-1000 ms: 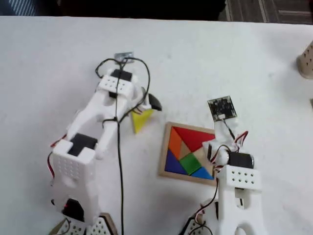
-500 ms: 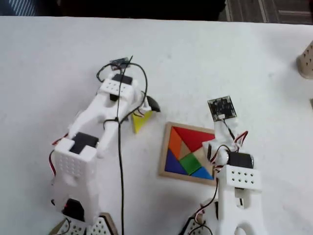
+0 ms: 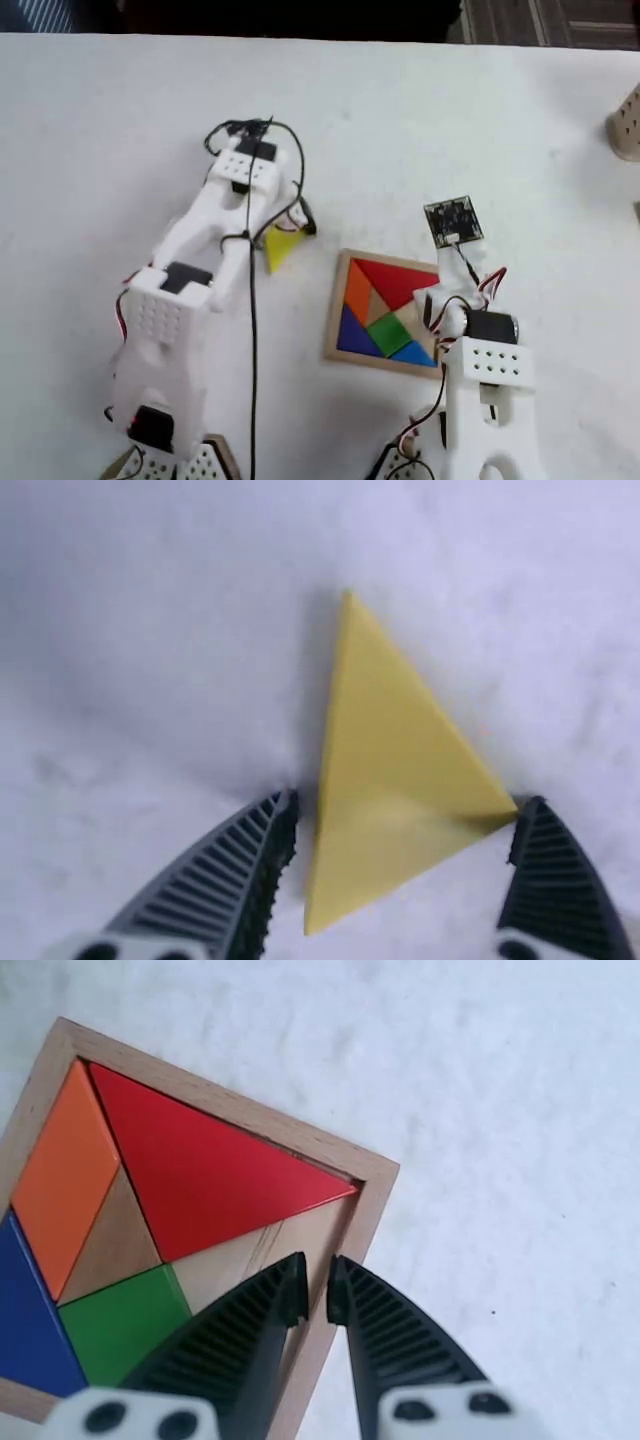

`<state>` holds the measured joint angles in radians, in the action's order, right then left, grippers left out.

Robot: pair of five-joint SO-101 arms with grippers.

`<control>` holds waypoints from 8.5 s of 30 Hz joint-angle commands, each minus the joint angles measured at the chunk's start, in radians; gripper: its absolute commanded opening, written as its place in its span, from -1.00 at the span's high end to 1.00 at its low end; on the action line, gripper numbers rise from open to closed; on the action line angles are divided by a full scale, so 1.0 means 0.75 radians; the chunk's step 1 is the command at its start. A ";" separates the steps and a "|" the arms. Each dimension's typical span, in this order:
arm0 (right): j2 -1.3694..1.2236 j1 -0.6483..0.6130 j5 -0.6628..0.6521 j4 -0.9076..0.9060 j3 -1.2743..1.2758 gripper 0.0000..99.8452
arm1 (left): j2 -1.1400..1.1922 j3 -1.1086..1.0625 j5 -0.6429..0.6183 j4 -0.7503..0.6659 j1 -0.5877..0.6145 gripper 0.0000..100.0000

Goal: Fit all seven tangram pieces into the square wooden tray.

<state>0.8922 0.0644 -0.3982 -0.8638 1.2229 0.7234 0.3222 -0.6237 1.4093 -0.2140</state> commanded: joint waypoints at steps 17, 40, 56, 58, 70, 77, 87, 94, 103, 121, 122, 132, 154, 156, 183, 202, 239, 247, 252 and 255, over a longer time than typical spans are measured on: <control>0.024 -0.015 -0.027 0.026 -0.008 0.91 | 0.058 0.092 0.018 0.151 0.171 0.34; 0.024 -0.017 -0.027 0.026 -0.006 0.90 | 0.042 0.055 0.237 0.141 0.253 0.33; 0.024 -0.017 -0.029 0.026 -0.006 0.90 | -0.167 -0.221 0.274 -0.070 0.261 0.31; 0.024 -0.017 -0.029 0.026 -0.006 0.90 | -0.167 -0.225 0.280 -0.080 0.263 0.35; 0.034 -0.017 -0.029 0.032 0.012 0.90 | -0.167 -0.223 0.272 -0.104 0.261 0.40; 0.034 -0.017 -0.029 0.032 0.012 0.90 | -0.169 -0.223 0.272 -0.104 0.269 0.48; 0.024 -0.052 -0.029 0.034 0.014 0.90 | -0.177 -0.221 0.284 -0.123 0.279 0.78; 0.024 -0.052 -0.029 0.034 0.014 0.90 | -0.181 -0.147 0.284 -0.115 0.379 0.77; 0.024 -0.052 -0.029 0.034 0.014 0.90 | -0.183 -0.068 0.282 -0.055 0.422 0.53; 0.024 -0.075 -0.068 0.034 0.029 0.91 | -0.271 0.027 0.473 -0.319 0.279 0.52; 0.024 -0.085 -0.080 0.032 0.029 0.91 | -0.242 0.068 0.471 -0.319 0.279 0.52; 0.034 -0.097 -0.092 0.034 0.047 0.91 | 0.173 0.399 0.473 -0.299 0.326 0.53; 0.030 -0.097 -0.092 0.034 0.047 0.90 | 0.228 0.704 0.477 0.186 0.343 0.53; 0.028 -0.097 -0.092 0.034 0.047 0.90 | 0.199 0.775 0.511 0.176 0.363 0.53; 0.026 -0.097 -0.092 0.036 0.047 0.90 | 0.412 0.951 0.675 0.423 0.306 0.53; 0.024 -0.097 -0.092 0.060 0.049 0.90 | 0.005 0.348 0.722 0.378 0.304 0.53; 0.024 -0.097 -0.092 0.062 0.063 0.90 | -0.555 -0.696 1.320 -0.329 0.308 0.52; 0.024 -0.097 -0.092 0.062 0.063 0.90 | -0.568 -0.669 1.498 -0.301 0.334 0.23; 0.024 -0.097 -0.092 0.062 0.063 0.90 | -0.555 -0.581 1.786 -0.221 0.332 0.33; 0.024 -0.097 -0.092 0.062 0.063 0.90 | -0.553 -0.559 1.798 -0.229 0.330 0.35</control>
<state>0.8922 0.0000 -0.4519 -0.8378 1.2735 0.3276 -0.1580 0.6943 1.2252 0.0253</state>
